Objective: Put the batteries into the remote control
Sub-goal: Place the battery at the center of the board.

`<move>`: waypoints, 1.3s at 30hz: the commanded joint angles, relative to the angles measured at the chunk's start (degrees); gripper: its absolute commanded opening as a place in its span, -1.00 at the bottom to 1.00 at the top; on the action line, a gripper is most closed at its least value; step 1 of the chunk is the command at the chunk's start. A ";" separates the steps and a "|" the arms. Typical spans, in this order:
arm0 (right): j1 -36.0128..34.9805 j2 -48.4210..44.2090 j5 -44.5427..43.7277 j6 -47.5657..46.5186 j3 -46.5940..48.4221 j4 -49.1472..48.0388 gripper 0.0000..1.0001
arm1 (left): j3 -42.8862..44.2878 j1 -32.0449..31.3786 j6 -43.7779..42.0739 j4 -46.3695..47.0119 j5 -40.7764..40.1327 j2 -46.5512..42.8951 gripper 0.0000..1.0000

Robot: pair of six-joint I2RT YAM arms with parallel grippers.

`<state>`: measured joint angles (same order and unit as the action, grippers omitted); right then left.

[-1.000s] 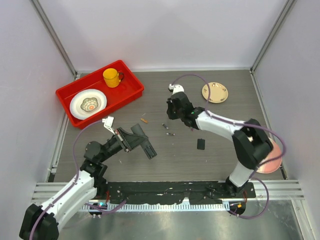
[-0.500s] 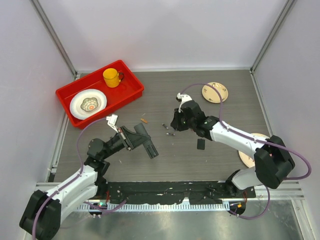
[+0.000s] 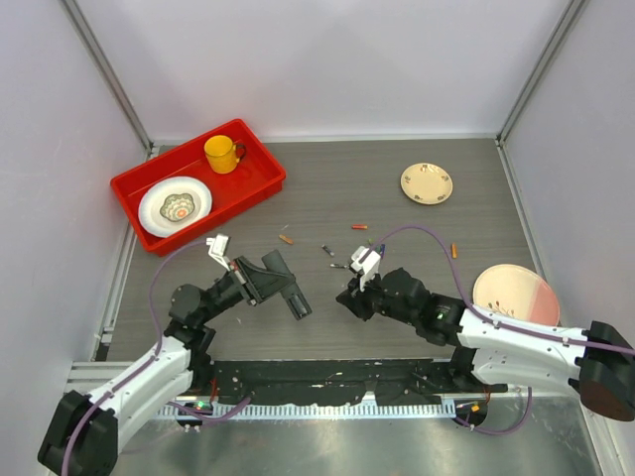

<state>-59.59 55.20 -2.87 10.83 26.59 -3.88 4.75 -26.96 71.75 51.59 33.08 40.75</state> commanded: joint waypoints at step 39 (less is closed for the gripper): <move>-0.96 5.27 -5.04 -1.07 1.37 -6.31 -0.99 | -3.61 0.07 -2.31 -10.63 -4.43 -18.60 -0.99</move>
<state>-59.86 64.45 -5.87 10.63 29.93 -4.84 2.92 -26.98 70.26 41.21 29.50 23.53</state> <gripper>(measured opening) 0.159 0.175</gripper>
